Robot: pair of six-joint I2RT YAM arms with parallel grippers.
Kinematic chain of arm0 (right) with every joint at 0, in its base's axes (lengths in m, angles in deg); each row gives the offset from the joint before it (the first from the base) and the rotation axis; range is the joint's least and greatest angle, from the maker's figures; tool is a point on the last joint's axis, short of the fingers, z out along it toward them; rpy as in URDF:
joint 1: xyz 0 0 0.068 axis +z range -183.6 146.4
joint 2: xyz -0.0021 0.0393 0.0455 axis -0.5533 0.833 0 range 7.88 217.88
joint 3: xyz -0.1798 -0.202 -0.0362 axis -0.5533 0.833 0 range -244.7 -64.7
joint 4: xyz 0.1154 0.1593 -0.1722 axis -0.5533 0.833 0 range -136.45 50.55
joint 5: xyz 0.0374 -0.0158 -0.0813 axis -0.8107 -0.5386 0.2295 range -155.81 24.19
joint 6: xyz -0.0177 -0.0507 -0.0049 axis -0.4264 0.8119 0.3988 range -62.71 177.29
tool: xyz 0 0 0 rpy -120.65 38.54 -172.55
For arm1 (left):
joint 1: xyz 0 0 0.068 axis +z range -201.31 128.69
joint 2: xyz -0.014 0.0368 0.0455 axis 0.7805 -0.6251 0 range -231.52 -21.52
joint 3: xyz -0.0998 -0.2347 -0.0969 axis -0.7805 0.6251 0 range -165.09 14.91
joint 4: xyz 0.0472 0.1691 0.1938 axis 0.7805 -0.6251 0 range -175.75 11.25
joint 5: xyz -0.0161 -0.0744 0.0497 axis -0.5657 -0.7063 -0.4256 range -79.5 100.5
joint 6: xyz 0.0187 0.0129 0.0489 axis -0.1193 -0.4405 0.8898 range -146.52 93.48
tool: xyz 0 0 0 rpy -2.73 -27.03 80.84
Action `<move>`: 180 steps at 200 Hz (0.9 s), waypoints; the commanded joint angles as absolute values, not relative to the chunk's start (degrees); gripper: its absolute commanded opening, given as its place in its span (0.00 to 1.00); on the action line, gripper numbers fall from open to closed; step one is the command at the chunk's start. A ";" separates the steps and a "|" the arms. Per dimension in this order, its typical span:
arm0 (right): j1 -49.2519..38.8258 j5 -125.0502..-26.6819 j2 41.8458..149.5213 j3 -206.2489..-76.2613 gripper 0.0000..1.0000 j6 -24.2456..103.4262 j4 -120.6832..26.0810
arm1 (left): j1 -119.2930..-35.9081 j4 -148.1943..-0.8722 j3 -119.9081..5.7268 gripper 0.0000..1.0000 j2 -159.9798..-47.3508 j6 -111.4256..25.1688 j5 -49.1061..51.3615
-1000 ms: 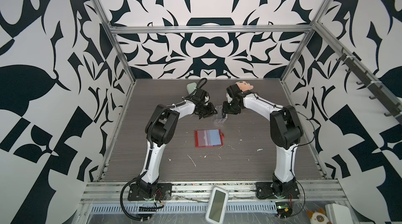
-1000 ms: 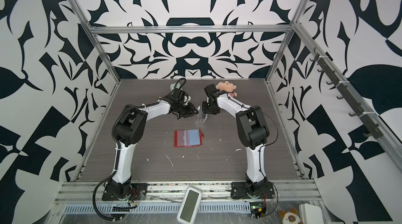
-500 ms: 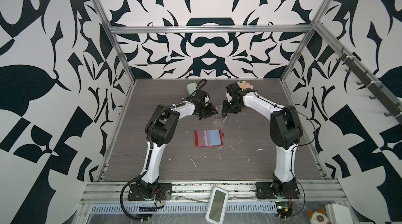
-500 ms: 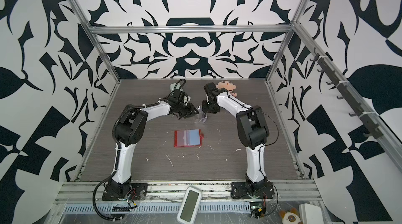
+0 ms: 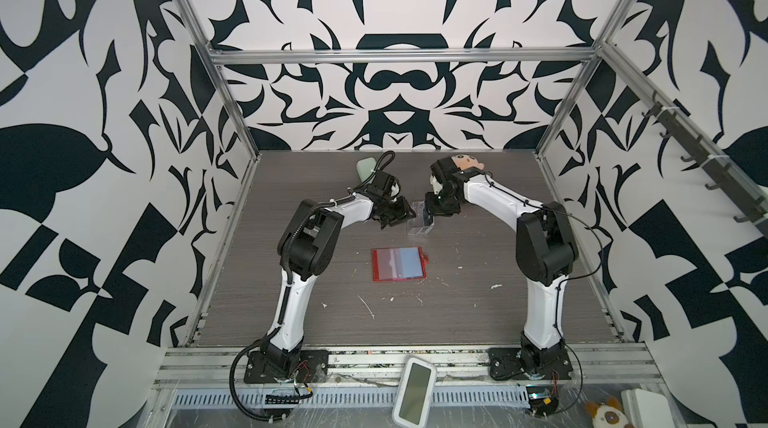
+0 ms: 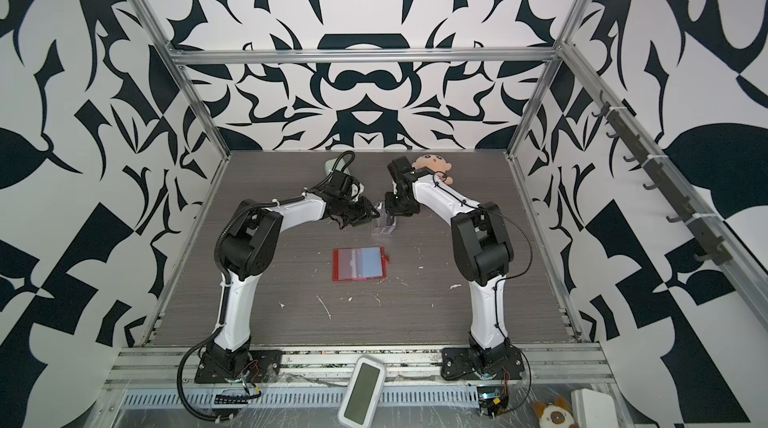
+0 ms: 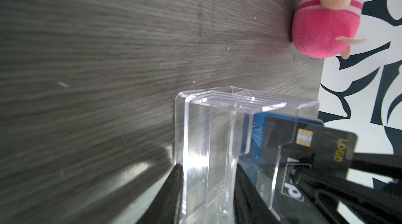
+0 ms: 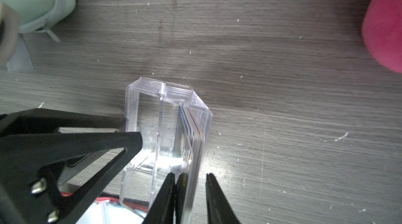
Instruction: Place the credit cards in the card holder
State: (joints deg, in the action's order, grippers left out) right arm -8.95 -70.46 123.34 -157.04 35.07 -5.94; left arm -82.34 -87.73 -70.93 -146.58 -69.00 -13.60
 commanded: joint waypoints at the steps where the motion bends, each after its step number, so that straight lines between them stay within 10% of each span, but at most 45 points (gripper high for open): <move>1: -8.80 -67.53 122.26 -159.26 0.26 35.93 -2.53 | -81.63 -92.55 -68.76 0.40 -148.35 -69.71 -9.63; 180: -6.97 -64.49 122.59 -162.55 0.02 37.27 1.34 | -81.63 -92.11 -68.15 0.40 -148.35 -70.24 -10.21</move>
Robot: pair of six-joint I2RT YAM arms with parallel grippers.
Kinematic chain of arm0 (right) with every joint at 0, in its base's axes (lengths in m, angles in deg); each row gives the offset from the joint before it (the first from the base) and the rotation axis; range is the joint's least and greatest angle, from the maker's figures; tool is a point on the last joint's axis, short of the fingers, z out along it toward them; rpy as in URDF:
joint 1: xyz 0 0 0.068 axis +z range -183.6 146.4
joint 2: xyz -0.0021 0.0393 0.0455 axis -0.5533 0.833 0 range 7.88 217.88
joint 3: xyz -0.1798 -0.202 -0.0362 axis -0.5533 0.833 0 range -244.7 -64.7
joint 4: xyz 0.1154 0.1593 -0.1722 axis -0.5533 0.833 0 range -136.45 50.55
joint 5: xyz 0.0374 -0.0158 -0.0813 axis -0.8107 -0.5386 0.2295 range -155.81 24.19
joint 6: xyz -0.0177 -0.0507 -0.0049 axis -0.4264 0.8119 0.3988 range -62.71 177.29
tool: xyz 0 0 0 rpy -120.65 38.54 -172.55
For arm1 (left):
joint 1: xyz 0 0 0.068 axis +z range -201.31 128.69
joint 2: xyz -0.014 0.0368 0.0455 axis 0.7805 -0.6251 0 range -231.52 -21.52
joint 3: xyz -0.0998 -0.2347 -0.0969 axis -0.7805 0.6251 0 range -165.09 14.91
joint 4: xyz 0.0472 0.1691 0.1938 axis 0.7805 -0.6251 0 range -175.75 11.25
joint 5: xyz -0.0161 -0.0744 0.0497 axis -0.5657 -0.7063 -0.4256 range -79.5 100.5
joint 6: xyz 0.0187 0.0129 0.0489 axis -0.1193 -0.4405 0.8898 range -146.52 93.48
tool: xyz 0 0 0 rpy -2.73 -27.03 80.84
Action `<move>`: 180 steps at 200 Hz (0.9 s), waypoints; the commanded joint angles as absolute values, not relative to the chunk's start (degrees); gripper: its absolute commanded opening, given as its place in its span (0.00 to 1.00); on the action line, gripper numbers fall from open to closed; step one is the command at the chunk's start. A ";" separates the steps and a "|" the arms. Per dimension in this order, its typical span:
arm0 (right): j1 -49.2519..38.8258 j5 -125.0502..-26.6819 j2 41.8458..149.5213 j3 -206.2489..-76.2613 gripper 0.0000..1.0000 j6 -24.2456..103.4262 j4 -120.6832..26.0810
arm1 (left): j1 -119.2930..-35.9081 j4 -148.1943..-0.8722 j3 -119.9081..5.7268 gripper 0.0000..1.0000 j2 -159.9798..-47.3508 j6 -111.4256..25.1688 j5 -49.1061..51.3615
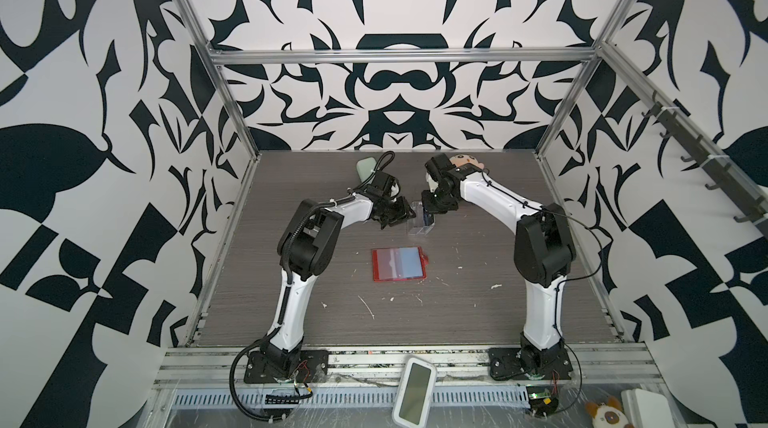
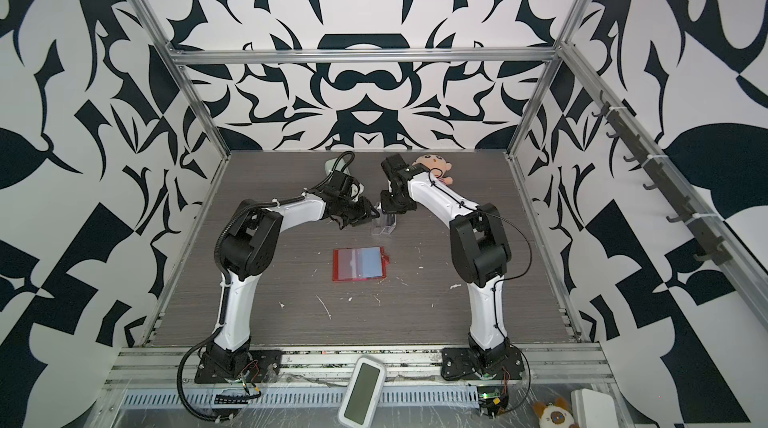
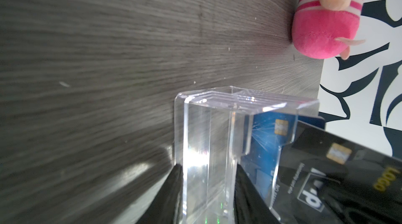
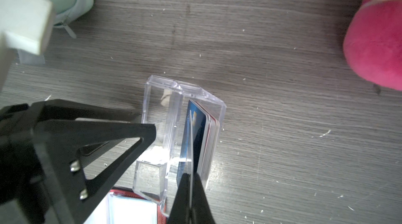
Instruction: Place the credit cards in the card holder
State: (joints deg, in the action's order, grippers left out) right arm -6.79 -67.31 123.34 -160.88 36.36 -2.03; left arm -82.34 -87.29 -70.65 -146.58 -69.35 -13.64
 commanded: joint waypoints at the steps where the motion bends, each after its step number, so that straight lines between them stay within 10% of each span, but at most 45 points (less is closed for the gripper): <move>1: -6.97 -64.50 122.58 -162.58 0.02 37.30 1.35 | -81.63 -92.07 -68.15 0.40 -148.35 -70.26 -10.23; 180: -8.67 -73.91 108.11 -148.35 0.00 33.85 -13.96 | -81.61 -93.47 -68.44 0.65 -137.94 -63.46 -12.26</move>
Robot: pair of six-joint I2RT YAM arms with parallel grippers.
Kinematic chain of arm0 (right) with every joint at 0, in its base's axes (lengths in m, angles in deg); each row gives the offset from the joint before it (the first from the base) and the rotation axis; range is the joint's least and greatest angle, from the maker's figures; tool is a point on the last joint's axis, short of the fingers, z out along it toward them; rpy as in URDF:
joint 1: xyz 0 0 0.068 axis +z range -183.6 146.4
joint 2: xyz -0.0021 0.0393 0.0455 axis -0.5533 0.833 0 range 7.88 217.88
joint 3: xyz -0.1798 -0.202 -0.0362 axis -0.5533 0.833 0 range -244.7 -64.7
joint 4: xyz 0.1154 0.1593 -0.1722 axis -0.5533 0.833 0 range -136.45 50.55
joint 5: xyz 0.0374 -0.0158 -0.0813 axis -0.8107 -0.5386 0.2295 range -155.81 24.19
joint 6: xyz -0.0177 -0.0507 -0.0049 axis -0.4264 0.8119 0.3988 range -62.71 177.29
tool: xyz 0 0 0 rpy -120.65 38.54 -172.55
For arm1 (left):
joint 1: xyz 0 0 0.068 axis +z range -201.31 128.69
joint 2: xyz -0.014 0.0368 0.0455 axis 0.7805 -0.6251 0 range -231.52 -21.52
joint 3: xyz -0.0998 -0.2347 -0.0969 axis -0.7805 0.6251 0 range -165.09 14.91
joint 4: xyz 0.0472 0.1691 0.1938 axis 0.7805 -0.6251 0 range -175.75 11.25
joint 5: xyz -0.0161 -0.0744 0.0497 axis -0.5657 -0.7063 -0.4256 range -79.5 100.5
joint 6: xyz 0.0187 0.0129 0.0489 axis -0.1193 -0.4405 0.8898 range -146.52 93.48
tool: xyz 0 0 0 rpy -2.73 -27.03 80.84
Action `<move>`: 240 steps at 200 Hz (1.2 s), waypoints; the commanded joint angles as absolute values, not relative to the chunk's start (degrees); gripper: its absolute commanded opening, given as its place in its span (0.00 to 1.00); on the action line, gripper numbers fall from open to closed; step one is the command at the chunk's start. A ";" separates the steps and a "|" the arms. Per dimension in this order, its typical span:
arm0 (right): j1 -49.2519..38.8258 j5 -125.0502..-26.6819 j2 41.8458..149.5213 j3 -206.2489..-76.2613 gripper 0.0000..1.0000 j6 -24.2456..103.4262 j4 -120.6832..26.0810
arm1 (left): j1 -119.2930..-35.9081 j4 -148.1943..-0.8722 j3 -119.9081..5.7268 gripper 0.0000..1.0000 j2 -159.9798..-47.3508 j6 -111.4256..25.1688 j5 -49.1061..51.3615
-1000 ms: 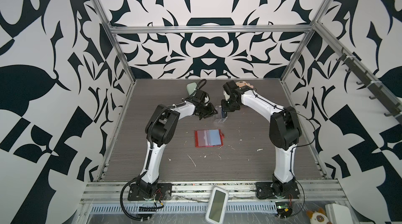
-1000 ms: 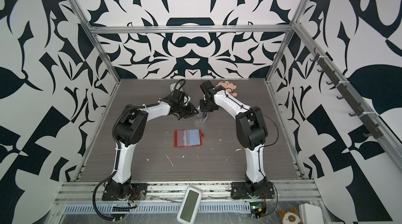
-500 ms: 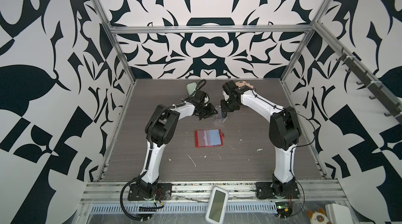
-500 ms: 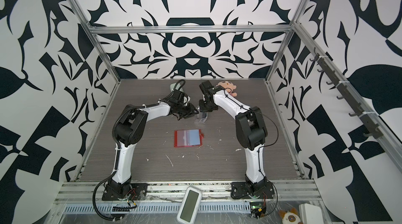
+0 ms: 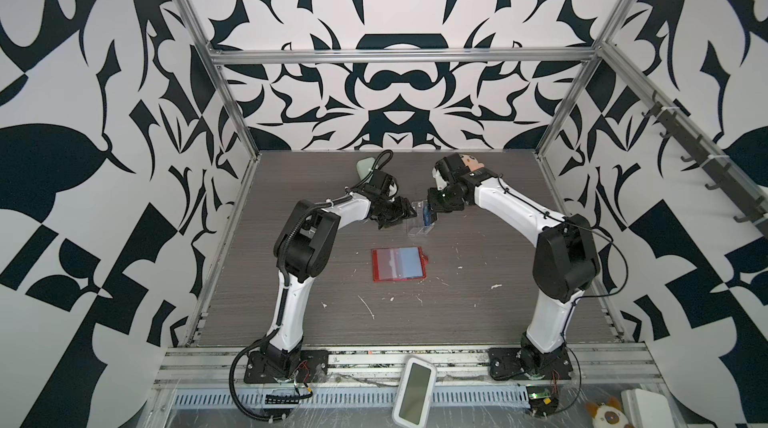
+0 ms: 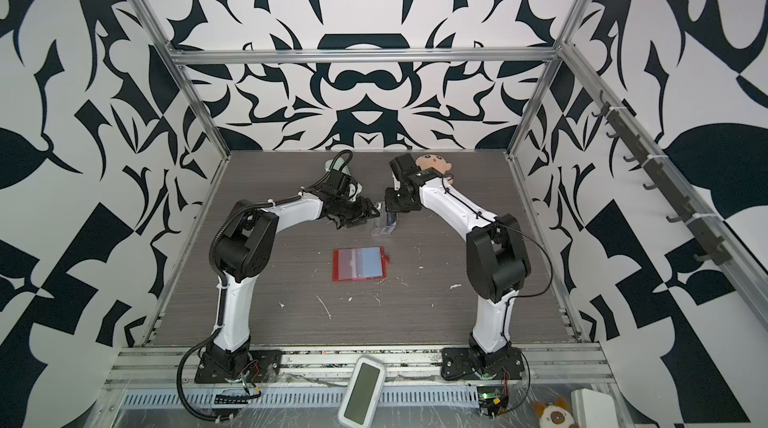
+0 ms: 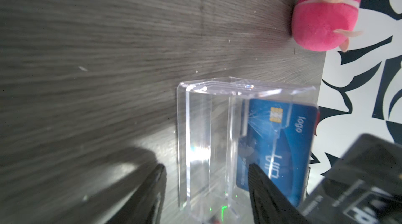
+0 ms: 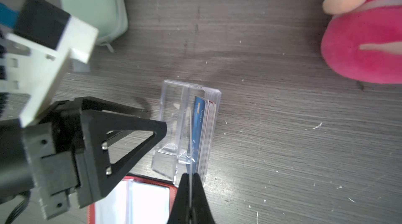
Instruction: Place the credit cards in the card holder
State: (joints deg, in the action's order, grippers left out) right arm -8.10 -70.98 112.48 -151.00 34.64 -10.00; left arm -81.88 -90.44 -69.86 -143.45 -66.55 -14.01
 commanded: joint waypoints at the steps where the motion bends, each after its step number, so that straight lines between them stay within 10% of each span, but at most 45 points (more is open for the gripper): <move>1: -8.67 -73.91 108.11 -148.35 0.00 33.85 -13.96 | -81.62 -93.54 -68.38 0.65 -137.78 -63.41 -12.17; 240: -1.52 -97.88 101.51 -120.46 0.00 28.08 -36.65 | -82.25 -87.90 -27.54 0.55 -108.98 -68.88 -0.97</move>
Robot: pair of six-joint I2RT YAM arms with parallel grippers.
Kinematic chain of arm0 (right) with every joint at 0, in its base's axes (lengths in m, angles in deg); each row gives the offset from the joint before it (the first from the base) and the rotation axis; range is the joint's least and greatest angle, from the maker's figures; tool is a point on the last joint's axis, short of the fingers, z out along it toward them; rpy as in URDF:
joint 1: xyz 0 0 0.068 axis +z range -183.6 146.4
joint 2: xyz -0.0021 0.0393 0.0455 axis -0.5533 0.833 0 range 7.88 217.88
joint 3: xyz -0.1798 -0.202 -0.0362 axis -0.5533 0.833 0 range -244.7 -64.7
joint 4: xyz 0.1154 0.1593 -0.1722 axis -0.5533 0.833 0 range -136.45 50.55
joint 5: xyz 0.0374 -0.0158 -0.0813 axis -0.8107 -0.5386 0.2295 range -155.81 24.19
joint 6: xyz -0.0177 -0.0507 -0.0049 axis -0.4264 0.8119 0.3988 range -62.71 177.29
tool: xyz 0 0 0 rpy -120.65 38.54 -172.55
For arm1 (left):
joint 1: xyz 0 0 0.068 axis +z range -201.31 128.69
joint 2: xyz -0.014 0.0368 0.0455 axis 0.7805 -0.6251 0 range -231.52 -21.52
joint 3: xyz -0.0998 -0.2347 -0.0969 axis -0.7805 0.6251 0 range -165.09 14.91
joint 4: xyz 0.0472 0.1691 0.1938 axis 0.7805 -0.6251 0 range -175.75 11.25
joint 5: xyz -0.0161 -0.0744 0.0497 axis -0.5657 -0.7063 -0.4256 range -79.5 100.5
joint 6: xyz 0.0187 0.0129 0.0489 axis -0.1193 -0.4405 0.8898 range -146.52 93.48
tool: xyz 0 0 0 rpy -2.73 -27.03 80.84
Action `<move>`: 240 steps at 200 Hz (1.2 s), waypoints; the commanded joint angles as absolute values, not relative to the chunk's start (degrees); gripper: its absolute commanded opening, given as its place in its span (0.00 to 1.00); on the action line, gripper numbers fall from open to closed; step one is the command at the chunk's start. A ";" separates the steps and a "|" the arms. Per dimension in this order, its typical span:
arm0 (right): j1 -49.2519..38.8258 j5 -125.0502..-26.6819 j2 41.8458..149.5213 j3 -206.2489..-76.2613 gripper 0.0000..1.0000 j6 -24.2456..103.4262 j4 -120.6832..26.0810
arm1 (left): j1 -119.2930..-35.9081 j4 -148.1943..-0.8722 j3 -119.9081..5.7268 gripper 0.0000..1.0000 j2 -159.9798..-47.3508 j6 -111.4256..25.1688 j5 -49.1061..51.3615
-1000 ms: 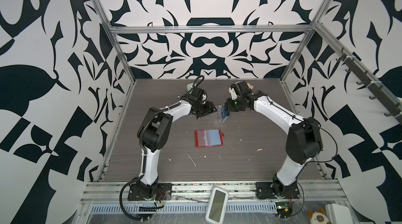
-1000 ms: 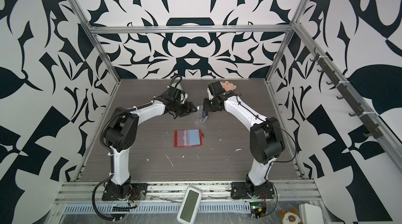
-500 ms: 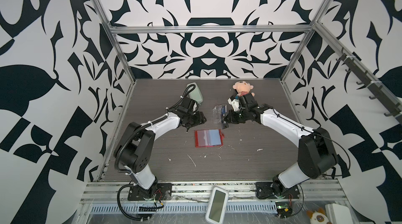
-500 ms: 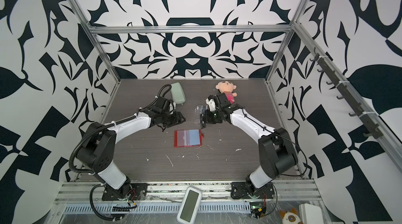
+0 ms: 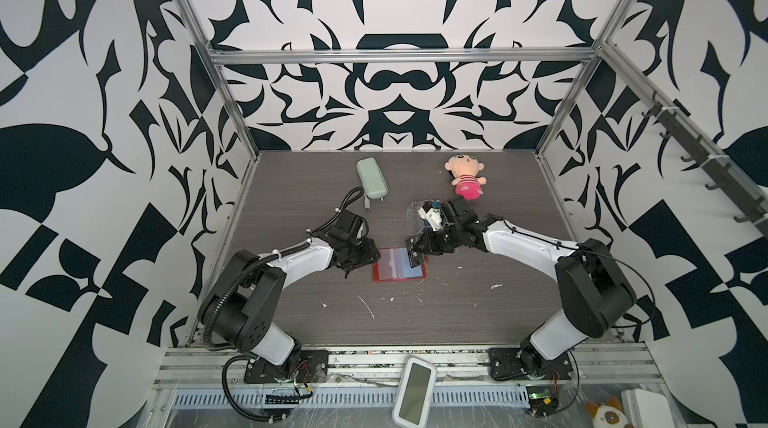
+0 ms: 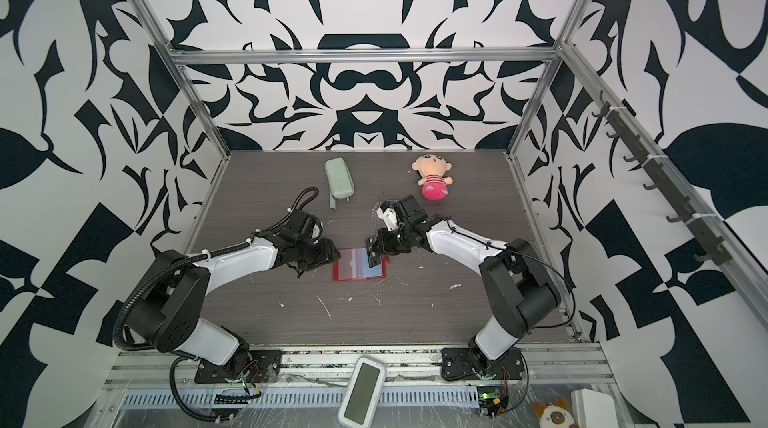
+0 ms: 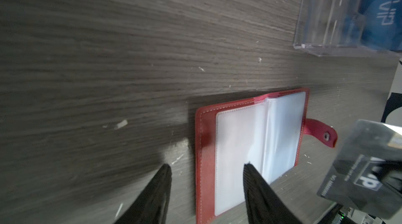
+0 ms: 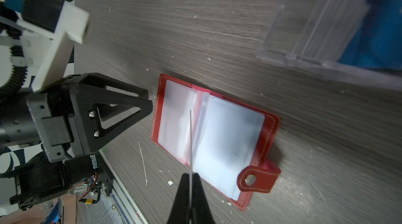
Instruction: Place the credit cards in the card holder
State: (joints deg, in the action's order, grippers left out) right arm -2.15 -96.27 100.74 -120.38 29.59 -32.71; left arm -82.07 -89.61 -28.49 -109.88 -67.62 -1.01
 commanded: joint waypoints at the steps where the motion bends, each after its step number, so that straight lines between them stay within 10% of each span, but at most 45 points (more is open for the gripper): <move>1: -1.52 -97.93 101.59 -120.44 0.00 28.05 -36.76 | -82.25 -87.90 -27.54 0.55 -108.98 -68.88 -0.95; 140: -0.55 -99.48 108.94 -118.67 0.00 26.17 -42.53 | -82.27 -81.07 -24.43 0.36 -112.93 -72.36 -5.04; 240: 0.21 -101.50 110.53 -118.71 0.00 24.88 -44.89 | -82.22 -80.52 -23.82 0.00 -112.75 -72.84 -4.58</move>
State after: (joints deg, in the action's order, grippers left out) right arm -0.43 -100.18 110.45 -119.05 25.59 -43.12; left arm -82.07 -80.40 -24.79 -112.15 -72.59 -4.53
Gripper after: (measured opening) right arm 0.044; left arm 0.051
